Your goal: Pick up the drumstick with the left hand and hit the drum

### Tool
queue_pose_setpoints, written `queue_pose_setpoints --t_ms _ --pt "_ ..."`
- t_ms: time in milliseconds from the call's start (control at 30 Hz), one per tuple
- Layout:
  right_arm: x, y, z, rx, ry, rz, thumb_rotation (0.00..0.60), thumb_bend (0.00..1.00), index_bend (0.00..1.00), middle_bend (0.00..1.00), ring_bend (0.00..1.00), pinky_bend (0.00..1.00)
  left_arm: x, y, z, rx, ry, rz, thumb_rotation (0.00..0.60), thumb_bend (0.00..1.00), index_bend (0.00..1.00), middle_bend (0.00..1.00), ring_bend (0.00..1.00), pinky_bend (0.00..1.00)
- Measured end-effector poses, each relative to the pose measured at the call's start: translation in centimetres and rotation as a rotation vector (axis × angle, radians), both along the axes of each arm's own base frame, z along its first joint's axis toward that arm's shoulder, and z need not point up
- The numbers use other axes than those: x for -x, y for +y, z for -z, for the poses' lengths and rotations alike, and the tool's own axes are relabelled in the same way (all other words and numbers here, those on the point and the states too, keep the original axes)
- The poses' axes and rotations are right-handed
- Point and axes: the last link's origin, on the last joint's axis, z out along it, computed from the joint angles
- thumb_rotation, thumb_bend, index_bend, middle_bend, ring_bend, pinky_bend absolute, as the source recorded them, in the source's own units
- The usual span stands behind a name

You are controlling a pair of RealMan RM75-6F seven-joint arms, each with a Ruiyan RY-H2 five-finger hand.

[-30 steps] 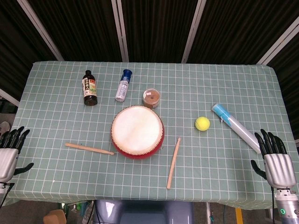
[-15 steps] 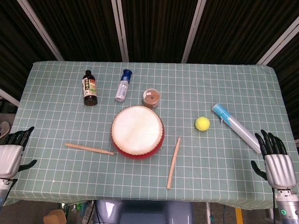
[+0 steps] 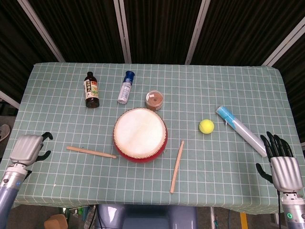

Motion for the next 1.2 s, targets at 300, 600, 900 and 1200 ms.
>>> queue_pose_setpoints --t_ms 300,600,900,1200 --pt "0.1 0.0 -0.2 0.003 -0.018 0.006 0.600 0.33 0.00 0.00 0.00 0.11 -2.2 3.3 4.3 0.109 0.090 0.016 0.600 0.24 0.42 1.00 1.00 0.95" --pt "0.0 0.0 -0.2 0.004 -0.032 0.005 0.600 0.33 0.00 0.00 0.00 0.11 -2.7 3.3 7.8 0.170 0.119 0.009 0.600 0.26 0.44 1.00 1.00 0.95" --pt "0.2 -0.1 -0.4 0.002 -0.052 0.007 0.600 0.33 0.00 0.00 0.00 0.11 -2.9 3.4 9.5 0.187 0.123 0.001 0.600 0.30 0.44 1.00 1.00 0.95" --pt "0.0 0.0 -0.3 0.002 -0.062 0.008 0.600 0.33 0.00 0.00 0.00 0.11 -3.0 3.4 10.7 0.201 0.127 0.000 0.600 0.30 0.48 1.00 1.00 0.95"
